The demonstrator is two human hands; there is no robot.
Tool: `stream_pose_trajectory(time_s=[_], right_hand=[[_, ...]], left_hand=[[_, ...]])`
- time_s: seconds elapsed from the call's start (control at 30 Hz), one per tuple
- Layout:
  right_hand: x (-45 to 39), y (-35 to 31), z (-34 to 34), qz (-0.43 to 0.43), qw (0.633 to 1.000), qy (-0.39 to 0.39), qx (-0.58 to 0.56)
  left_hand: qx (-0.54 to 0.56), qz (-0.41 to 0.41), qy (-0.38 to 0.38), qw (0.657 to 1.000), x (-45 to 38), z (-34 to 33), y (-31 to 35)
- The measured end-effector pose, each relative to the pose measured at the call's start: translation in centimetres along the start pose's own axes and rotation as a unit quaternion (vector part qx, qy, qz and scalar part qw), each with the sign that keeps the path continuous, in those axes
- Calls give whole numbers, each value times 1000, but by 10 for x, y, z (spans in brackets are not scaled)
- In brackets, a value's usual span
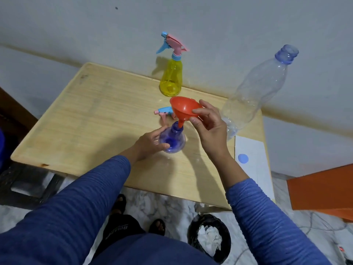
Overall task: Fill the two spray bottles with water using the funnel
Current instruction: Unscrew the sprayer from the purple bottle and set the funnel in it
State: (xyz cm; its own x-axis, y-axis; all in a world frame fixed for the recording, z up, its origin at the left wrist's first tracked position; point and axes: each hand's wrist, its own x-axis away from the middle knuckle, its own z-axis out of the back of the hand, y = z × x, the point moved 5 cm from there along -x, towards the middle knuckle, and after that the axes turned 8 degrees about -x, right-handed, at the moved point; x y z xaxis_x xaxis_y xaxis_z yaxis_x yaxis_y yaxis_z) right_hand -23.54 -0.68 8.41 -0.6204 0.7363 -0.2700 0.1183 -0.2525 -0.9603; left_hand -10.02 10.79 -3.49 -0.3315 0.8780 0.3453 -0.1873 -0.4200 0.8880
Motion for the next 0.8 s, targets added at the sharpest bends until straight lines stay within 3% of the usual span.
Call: stream_pose_trajectory(time_s=[0.5,0.63,0.8], right_hand=[[31,-2,10,5,994,-71,84],[43,-25,24,55,986,69,140],[52,-51,59,103,943,245,201]], left_hand=[[45,-30,0,999,9,-12,11],[47,-40,0,998,10,-14,10],[29,-63,18,997,13,-14,8]])
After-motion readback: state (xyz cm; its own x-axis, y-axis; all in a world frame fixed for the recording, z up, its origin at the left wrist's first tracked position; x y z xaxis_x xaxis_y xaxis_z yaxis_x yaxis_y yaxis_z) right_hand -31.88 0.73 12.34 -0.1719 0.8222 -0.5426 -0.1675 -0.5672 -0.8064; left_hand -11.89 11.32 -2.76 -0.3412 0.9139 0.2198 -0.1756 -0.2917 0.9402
